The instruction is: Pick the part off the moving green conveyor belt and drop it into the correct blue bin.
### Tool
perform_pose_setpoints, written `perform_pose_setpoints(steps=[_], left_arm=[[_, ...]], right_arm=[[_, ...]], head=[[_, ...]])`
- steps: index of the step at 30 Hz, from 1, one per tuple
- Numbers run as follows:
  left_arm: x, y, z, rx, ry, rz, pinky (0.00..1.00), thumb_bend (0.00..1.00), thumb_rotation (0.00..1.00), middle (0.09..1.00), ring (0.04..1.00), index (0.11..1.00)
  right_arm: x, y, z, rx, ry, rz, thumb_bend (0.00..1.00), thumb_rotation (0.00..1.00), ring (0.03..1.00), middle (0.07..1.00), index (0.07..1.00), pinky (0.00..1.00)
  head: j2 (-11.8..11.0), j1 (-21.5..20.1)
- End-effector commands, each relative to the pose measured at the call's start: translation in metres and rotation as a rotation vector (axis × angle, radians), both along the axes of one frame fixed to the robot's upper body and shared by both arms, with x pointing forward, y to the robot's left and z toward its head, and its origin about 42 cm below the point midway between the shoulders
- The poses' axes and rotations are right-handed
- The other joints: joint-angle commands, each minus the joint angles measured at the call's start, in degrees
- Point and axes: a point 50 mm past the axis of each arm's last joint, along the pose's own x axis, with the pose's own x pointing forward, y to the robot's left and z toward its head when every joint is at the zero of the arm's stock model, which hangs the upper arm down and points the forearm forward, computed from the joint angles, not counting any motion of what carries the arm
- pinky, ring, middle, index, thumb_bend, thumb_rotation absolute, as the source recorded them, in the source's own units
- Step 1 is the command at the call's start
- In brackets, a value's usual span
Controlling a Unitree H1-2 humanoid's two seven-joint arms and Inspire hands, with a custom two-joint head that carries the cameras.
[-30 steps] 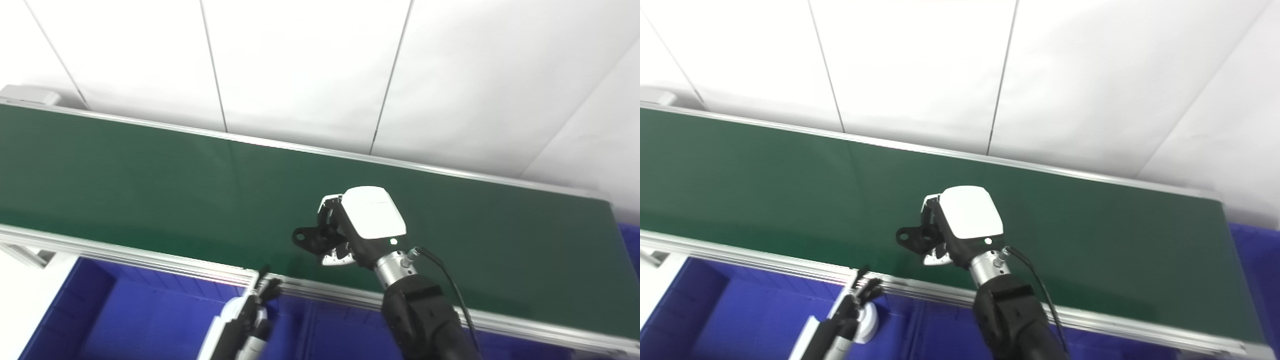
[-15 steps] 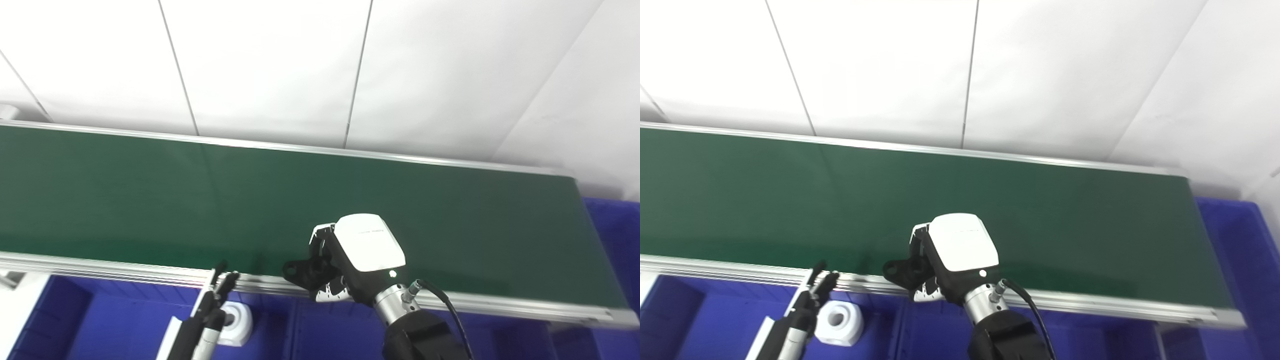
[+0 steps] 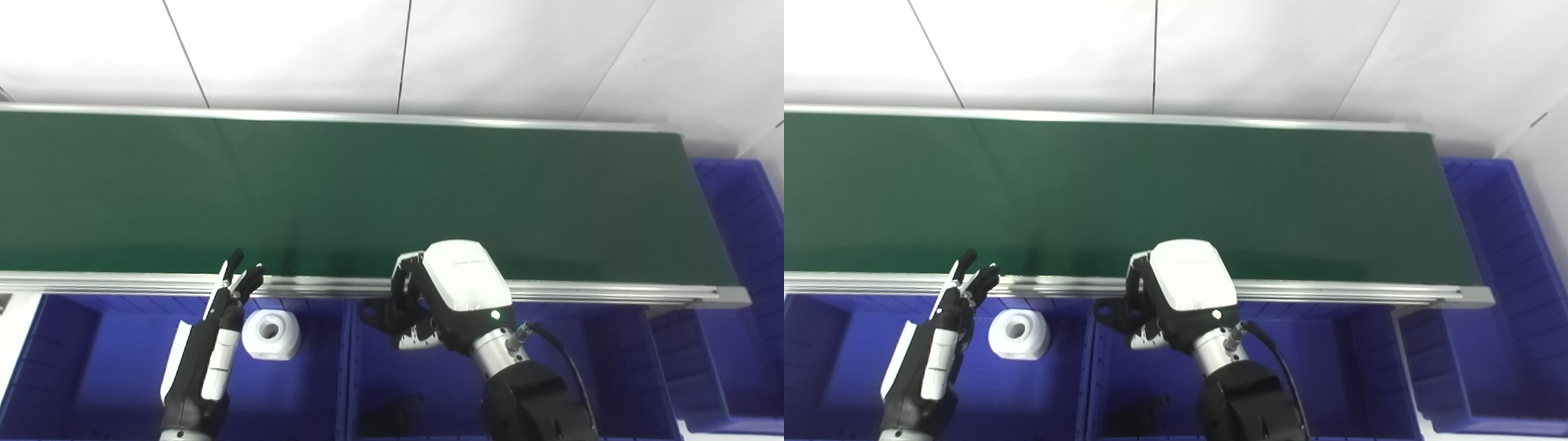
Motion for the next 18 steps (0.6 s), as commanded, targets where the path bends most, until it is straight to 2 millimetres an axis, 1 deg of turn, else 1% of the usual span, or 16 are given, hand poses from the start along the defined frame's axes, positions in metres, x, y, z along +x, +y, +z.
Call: perform_pose_setpoints(steps=[1, 2, 4, 10, 14, 15, 17, 18], left_arm=[[0.000, 0.002, 0.014, -0.001, -0.042, -0.002, 1.00, 0.64, 1.00, 0.904, 0.905, 1.000], [-0.001, 0.002, 0.015, -0.008, -0.042, 0.000, 1.00, 0.64, 1.00, 0.904, 0.904, 1.000], [-0.001, 0.002, 0.016, -0.016, -0.044, 0.002, 1.00, 0.64, 1.00, 0.904, 0.905, 1.000], [-0.002, 0.000, 0.023, -0.015, -0.058, 0.007, 1.00, 0.62, 1.00, 0.896, 0.896, 1.000], [-0.002, -0.002, 0.025, -0.005, -0.047, 0.007, 1.00, 0.63, 1.00, 0.894, 0.895, 1.000], [-0.002, -0.002, 0.025, -0.002, -0.046, 0.007, 1.00, 0.63, 1.00, 0.893, 0.895, 1.000], [-0.001, -0.002, 0.024, 0.002, -0.049, 0.004, 1.00, 0.63, 1.00, 0.891, 0.893, 1.000], [-0.001, -0.001, 0.023, 0.004, -0.054, 0.002, 1.00, 0.63, 1.00, 0.892, 0.891, 1.000]], right_arm=[[-0.002, 0.009, 0.003, 0.033, -0.040, 0.036, 0.53, 0.00, 0.243, 0.472, 0.485, 0.17], [-0.001, 0.009, -0.001, 0.036, -0.033, 0.036, 0.53, 0.00, 0.243, 0.472, 0.485, 0.17], [0.001, 0.010, -0.005, 0.035, -0.023, 0.038, 0.53, 0.00, 0.228, 0.472, 0.483, 0.16], [0.007, 0.010, -0.007, 0.021, 0.007, 0.050, 0.53, 0.00, 0.237, 0.472, 0.483, 0.17], [0.008, 0.009, -0.016, 0.020, 0.063, 0.052, 0.53, 0.00, 0.245, 0.472, 0.484, 0.18], [0.009, 0.009, -0.018, 0.019, 0.078, 0.051, 0.52, 0.00, 0.256, 0.438, 0.501, 0.18], [0.009, 0.010, -0.022, -0.001, 0.102, 0.048, 0.53, 0.00, 0.259, 0.465, 0.488, 0.19], [0.009, 0.010, -0.023, -0.018, 0.113, 0.043, 0.53, 0.00, 0.283, 0.472, 0.489, 0.20]], head=[[0.30, 0.06], [0.88, 0.08], [1.33, 0.29], [2.93, 1.28], [2.50, 1.97], [2.27, 1.95], [2.13, 1.98], [2.10, 2.05]])
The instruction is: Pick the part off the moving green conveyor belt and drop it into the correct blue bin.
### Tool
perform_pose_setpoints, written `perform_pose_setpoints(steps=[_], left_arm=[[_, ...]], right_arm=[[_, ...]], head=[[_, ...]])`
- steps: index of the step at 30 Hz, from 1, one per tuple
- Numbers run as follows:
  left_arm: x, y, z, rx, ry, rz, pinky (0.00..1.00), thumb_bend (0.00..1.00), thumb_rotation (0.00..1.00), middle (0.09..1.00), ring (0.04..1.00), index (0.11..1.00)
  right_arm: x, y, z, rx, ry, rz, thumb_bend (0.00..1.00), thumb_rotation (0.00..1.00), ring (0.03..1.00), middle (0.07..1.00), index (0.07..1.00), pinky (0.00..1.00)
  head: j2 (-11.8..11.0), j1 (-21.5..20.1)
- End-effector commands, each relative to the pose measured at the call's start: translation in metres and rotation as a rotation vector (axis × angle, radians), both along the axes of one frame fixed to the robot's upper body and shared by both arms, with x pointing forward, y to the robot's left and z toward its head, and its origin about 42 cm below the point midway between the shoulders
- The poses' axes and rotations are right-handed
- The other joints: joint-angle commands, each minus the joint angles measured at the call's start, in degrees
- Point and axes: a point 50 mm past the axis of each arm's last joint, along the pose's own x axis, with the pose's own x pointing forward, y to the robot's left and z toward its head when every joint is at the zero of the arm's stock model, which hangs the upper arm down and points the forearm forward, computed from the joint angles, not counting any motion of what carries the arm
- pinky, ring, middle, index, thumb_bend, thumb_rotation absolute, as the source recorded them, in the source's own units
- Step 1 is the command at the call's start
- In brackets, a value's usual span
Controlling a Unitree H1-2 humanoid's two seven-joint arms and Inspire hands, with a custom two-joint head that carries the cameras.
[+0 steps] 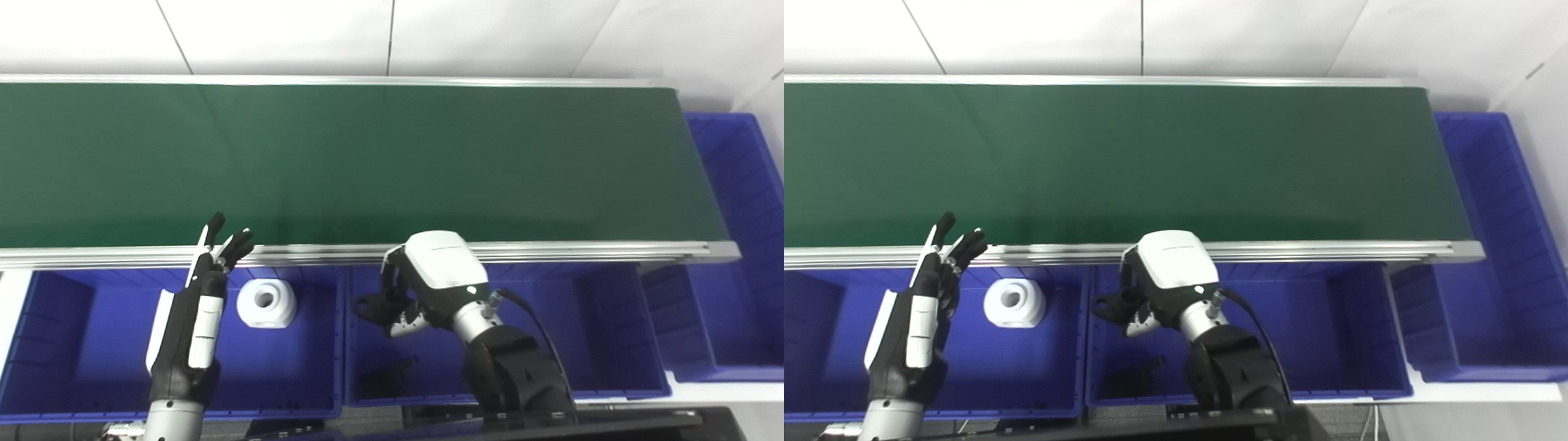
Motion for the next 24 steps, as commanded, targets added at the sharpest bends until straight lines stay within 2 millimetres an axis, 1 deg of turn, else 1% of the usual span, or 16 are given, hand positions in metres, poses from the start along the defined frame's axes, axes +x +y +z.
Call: perform_pose_setpoints(steps=[1, 2, 4, 5, 6, 7, 9, 10, 11, 13, 15, 17, 19, 22, 24], left_arm=[[0.000, 0.000, 0.009, 0.009, -0.046, -0.005, 1.00, 0.64, 1.00, 0.893, 0.889, 1.000], [0.000, 0.000, 0.009, 0.008, -0.047, -0.004, 1.00, 0.64, 1.00, 0.889, 0.887, 1.000], [0.000, -0.001, 0.009, 0.006, -0.046, -0.001, 1.00, 0.65, 1.00, 0.886, 0.886, 1.000], [0.000, -0.001, 0.009, 0.007, -0.045, 0.001, 1.00, 0.65, 1.00, 0.883, 0.884, 1.000], [0.000, -0.001, 0.009, 0.005, -0.044, 0.002, 1.00, 0.65, 1.00, 0.882, 0.884, 1.000], [0.000, -0.002, 0.009, 0.004, -0.044, 0.002, 1.00, 0.63, 1.00, 0.882, 0.885, 1.000], [-0.001, -0.002, 0.009, 0.000, -0.044, -0.001, 1.00, 0.63, 1.00, 0.883, 0.886, 1.000], [-0.001, -0.002, 0.009, -0.002, -0.044, -0.003, 1.00, 0.63, 1.00, 0.889, 0.890, 1.000], [-0.001, -0.002, 0.009, -0.001, -0.044, -0.004, 1.00, 0.63, 1.00, 0.890, 0.891, 1.000], [-0.002, -0.003, 0.009, 0.005, -0.043, -0.006, 1.00, 0.63, 1.00, 0.887, 0.890, 1.000], [-0.002, -0.003, 0.008, 0.002, -0.042, -0.007, 1.00, 0.64, 1.00, 0.882, 0.887, 1.000], [-0.003, -0.004, 0.008, 0.000, -0.040, -0.006, 1.00, 0.63, 1.00, 0.882, 0.889, 1.000], [-0.004, -0.005, 0.007, -0.002, -0.039, -0.007, 1.00, 0.63, 1.00, 0.887, 0.890, 1.000], [-0.004, -0.007, 0.005, 0.007, -0.045, -0.012, 1.00, 0.63, 1.00, 0.885, 0.890, 1.000], [-0.005, -0.008, 0.004, 0.014, -0.049, -0.011, 1.00, 0.64, 1.00, 0.873, 0.877, 1.000]], right_arm=[[0.001, 0.008, 0.005, -0.001, -0.013, 0.003, 0.53, 0.00, 0.312, 0.479, 0.491, 0.22], [0.001, 0.009, 0.004, -0.006, -0.009, -0.003, 0.53, 0.01, 0.332, 0.483, 0.492, 0.24], [0.000, 0.008, 0.004, -0.010, -0.005, -0.013, 0.53, 0.01, 0.341, 0.485, 0.493, 0.24], [0.000, 0.008, 0.003, -0.013, -0.003, -0.017, 0.68, 0.12, 0.363, 0.520, 0.578, 0.26], [0.000, 0.008, 0.002, -0.022, 0.004, -0.020, 0.75, 0.18, 0.374, 0.539, 0.622, 0.26], [0.000, 0.008, 0.002, -0.028, 0.009, -0.022, 0.82, 0.25, 0.409, 0.574, 0.655, 0.29], [0.000, 0.008, 0.000, -0.033, 0.018, -0.020, 0.87, 0.30, 0.448, 0.603, 0.672, 0.32], [0.000, 0.008, 0.000, -0.035, 0.020, -0.018, 0.91, 0.32, 0.495, 0.633, 0.676, 0.35], [0.000, 0.008, -0.001, -0.040, 0.022, -0.014, 0.94, 0.34, 0.515, 0.642, 0.679, 0.37], [-0.001, 0.007, -0.001, -0.054, 0.016, -0.003, 0.95, 0.35, 0.516, 0.637, 0.680, 0.38], [-0.002, 0.006, -0.002, -0.058, 0.009, 0.000, 0.98, 0.38, 0.533, 0.634, 0.684, 0.41], [-0.003, 0.005, -0.002, -0.054, 0.010, -0.003, 1.00, 0.39, 0.561, 0.658, 0.686, 0.44], [-0.004, 0.003, -0.003, -0.045, 0.011, -0.004, 1.00, 0.40, 0.608, 0.691, 0.692, 0.49], [-0.006, 0.001, -0.004, -0.031, -0.003, -0.001, 1.00, 0.42, 0.598, 0.687, 0.694, 0.49], [-0.009, -0.001, 0.000, 0.004, -0.030, -0.003, 0.97, 0.46, 0.575, 0.665, 0.686, 0.47]], head=[[0.07, 0.03], [0.07, 0.03], [-0.18, 0.48], [-0.18, 0.48], [-0.18, 0.48], [-0.18, 0.48], [-0.46, 0.69], [-0.63, 0.84], [-0.63, 0.84], [-0.91, 1.19], [-1.05, 1.35], [-1.37, 1.59], [-1.75, 1.85], [-2.23, 2.54], [-2.62, 3.63]])
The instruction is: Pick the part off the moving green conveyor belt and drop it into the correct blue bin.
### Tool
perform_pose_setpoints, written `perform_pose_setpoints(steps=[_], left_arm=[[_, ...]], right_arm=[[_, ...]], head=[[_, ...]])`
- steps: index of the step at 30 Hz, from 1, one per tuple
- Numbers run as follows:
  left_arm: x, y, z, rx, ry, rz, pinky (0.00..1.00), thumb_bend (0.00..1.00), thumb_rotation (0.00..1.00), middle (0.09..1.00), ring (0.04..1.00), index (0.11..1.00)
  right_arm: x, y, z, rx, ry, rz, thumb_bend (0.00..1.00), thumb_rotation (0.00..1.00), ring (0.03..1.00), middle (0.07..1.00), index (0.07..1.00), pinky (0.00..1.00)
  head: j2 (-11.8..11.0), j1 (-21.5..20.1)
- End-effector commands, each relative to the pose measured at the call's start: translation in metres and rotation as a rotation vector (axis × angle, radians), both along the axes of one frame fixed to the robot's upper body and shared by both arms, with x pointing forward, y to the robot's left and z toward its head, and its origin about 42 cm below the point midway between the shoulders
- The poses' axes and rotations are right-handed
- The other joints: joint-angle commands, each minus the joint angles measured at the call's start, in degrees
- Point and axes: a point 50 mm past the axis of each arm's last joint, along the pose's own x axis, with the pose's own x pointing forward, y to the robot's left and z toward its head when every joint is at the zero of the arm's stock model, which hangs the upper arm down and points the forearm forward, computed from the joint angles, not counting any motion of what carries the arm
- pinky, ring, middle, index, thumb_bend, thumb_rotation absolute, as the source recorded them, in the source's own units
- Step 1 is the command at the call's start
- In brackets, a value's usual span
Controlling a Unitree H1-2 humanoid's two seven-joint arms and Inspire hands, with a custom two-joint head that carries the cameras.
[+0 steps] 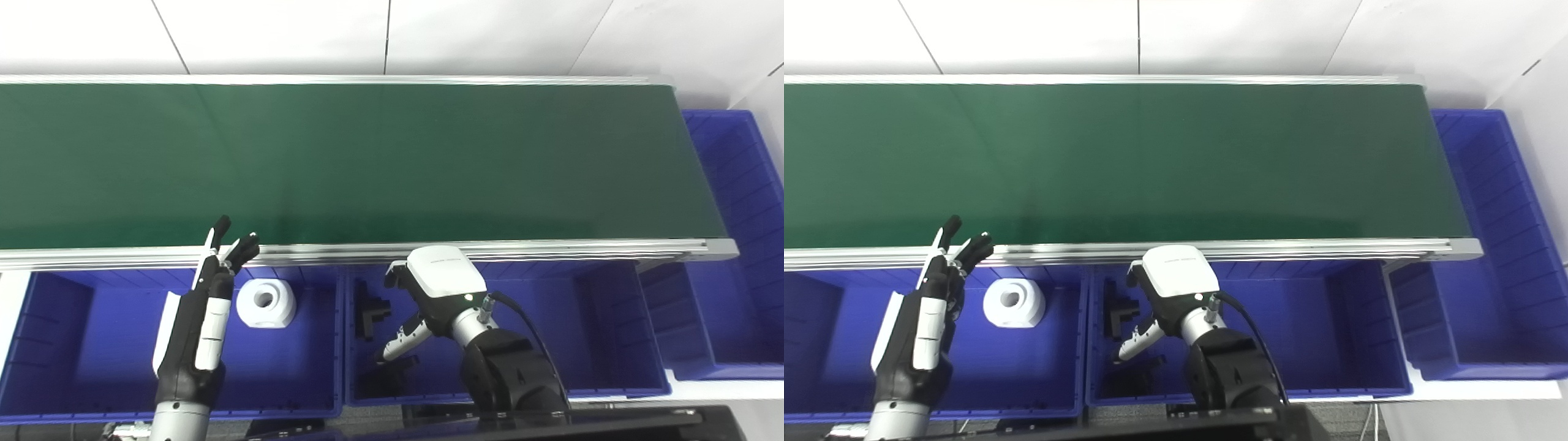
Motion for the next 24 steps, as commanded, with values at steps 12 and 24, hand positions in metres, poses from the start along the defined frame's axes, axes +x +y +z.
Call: perform_pose_setpoints(steps=[12, 24], left_arm=[[-0.009, -0.007, 0.001, 0.020, -0.040, -0.013, 1.00, 0.63, 1.00, 0.875, 0.888, 1.000], [-0.012, -0.008, -0.023, 0.048, -0.037, -0.018, 1.00, 0.57, 1.00, 0.901, 0.907, 1.000]], right_arm=[[-0.081, -0.005, 0.090, 0.900, -0.302, -0.149, 0.71, 0.68, 0.548, 0.641, 0.665, 0.44], [-0.089, -0.001, -0.006, 1.273, -0.263, -0.483, 0.71, 0.88, 0.835, 0.905, 0.857, 0.76]], head=[[-3.57, 2.23], [-10.70, 7.26]])
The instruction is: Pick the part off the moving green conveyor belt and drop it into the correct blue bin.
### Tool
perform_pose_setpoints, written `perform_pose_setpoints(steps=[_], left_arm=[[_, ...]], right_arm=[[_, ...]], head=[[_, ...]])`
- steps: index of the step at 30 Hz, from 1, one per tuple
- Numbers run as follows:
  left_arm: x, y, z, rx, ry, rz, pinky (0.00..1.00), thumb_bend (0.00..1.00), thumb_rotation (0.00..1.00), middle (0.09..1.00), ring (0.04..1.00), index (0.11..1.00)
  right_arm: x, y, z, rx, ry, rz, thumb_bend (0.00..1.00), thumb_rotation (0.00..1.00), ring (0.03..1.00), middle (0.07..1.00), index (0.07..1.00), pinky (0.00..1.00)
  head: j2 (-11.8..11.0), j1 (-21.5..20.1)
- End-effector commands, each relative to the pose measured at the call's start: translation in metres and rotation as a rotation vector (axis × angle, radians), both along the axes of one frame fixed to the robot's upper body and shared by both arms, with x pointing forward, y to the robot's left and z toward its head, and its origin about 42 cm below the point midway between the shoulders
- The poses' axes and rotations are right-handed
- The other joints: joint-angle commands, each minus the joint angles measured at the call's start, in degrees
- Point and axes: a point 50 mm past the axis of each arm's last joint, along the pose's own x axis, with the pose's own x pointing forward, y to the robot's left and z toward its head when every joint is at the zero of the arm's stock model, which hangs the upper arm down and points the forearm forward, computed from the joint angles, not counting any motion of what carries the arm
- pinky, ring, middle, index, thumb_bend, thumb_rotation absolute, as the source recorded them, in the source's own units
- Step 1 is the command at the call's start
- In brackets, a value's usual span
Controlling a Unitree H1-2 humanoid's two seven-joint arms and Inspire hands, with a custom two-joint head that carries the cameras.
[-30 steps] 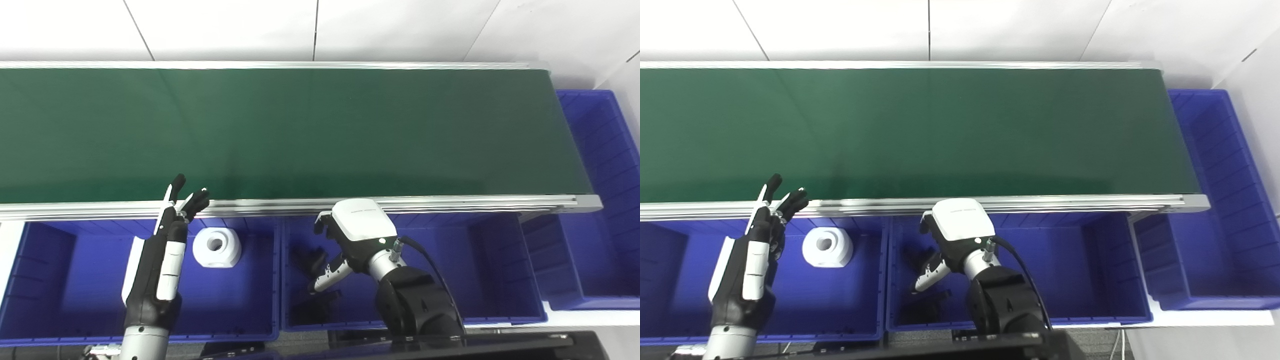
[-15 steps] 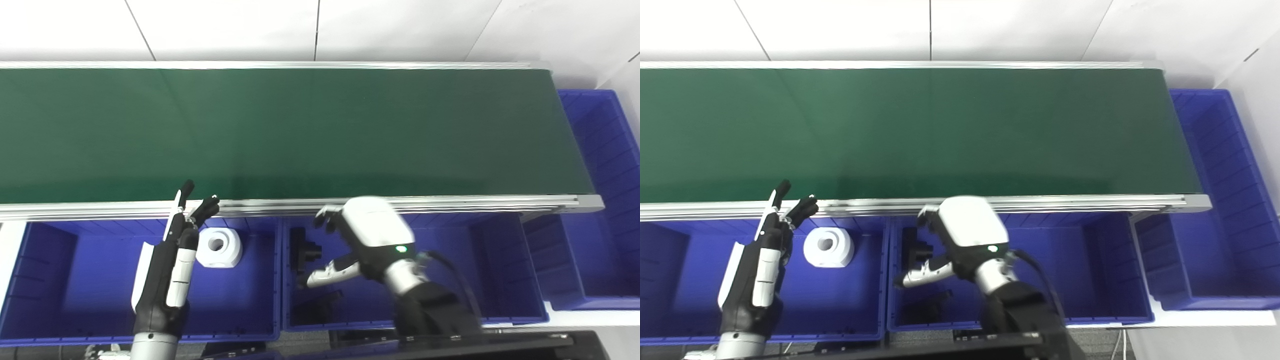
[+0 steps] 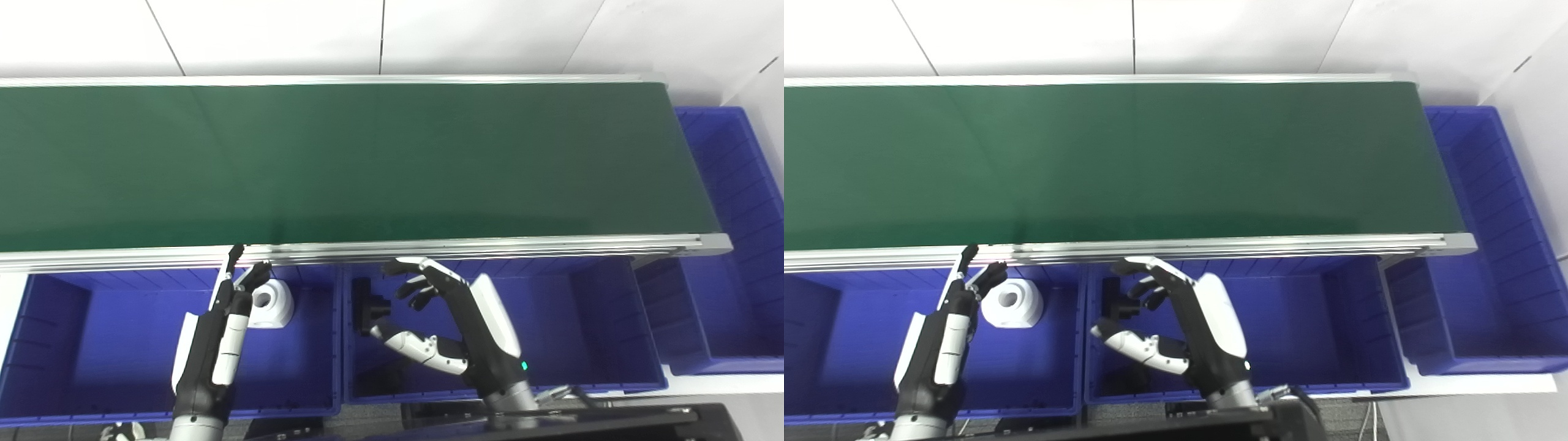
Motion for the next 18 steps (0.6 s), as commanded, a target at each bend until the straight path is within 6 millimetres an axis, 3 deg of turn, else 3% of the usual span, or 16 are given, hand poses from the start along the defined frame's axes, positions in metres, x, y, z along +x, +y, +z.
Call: perform_pose_setpoints(steps=[1, 4, 8, 14, 18], left_arm=[[-0.002, -0.003, 0.007, 0.010, -0.088, -0.010, 1.00, 0.57, 1.00, 0.907, 0.911, 1.000], [-0.003, -0.006, 0.002, 0.019, -0.099, -0.013, 1.00, 0.57, 1.00, 0.930, 0.925, 1.000], [-0.004, -0.013, -0.005, -0.022, -0.130, -0.005, 1.00, 0.61, 1.00, 0.969, 0.958, 1.000], [-0.003, -0.022, -0.012, -0.109, -0.151, 0.016, 1.00, 0.82, 0.99, 1.000, 1.000, 1.000], [-0.001, -0.027, -0.015, -0.133, -0.168, 0.021, 1.00, 0.86, 0.98, 1.000, 1.000, 1.000]], right_arm=[[-0.002, 0.017, 0.009, 0.158, -0.088, -0.074, 0.72, 0.90, 0.852, 0.916, 0.871, 0.79], [-0.004, 0.011, -0.001, 0.174, -0.061, -0.089, 0.76, 0.98, 0.903, 0.960, 0.944, 0.85], [-0.004, 0.005, -0.010, 0.193, -0.021, -0.077, 0.74, 1.00, 0.921, 0.978, 0.989, 0.89], [-0.002, -0.005, -0.017, 0.205, -0.004, -0.067, 0.74, 1.00, 0.936, 0.986, 0.989, 0.91], [0.000, -0.010, -0.020, 0.234, 0.001, -0.063, 0.75, 1.00, 0.953, 0.997, 0.995, 0.94]], head=[[-0.62, 0.94], [-1.94, 3.05], [-3.36, 5.48], [-4.74, 8.42], [-5.38, 9.81]])
